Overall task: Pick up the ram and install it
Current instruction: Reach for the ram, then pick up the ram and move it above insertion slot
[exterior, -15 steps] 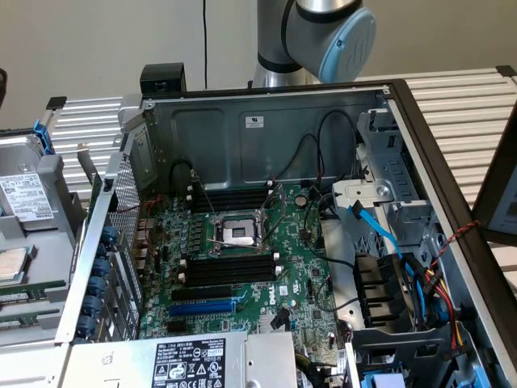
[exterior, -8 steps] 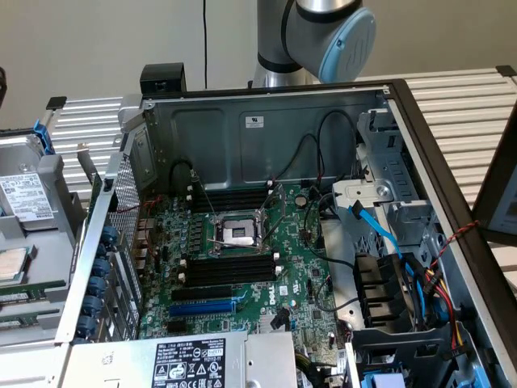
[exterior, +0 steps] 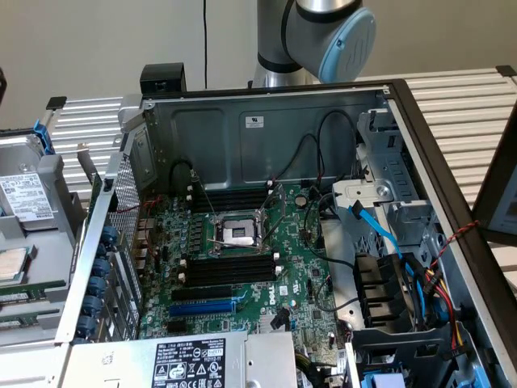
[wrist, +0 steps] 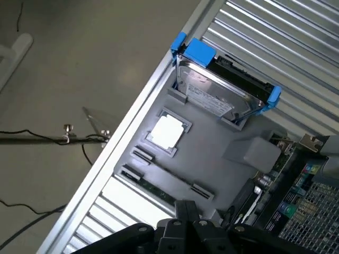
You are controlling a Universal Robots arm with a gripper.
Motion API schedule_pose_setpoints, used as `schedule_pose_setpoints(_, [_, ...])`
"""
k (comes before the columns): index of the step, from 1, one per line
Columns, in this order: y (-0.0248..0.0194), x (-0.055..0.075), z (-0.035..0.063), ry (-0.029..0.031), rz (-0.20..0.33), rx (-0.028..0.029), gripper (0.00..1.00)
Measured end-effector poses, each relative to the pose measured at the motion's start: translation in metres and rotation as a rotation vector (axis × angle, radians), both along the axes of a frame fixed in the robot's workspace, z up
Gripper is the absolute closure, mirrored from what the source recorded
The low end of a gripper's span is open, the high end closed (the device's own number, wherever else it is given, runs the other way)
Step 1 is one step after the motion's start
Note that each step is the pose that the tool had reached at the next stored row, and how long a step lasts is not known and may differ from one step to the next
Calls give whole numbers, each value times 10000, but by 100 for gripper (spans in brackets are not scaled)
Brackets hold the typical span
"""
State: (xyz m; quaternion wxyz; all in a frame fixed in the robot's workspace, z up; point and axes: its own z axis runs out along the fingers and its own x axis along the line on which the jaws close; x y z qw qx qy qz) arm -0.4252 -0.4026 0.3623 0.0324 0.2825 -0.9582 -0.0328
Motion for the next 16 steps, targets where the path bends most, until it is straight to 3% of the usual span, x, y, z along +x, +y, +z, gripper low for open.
schedule_pose_setpoints(16, [0, 0, -17, -1, 2909, 0, 89])
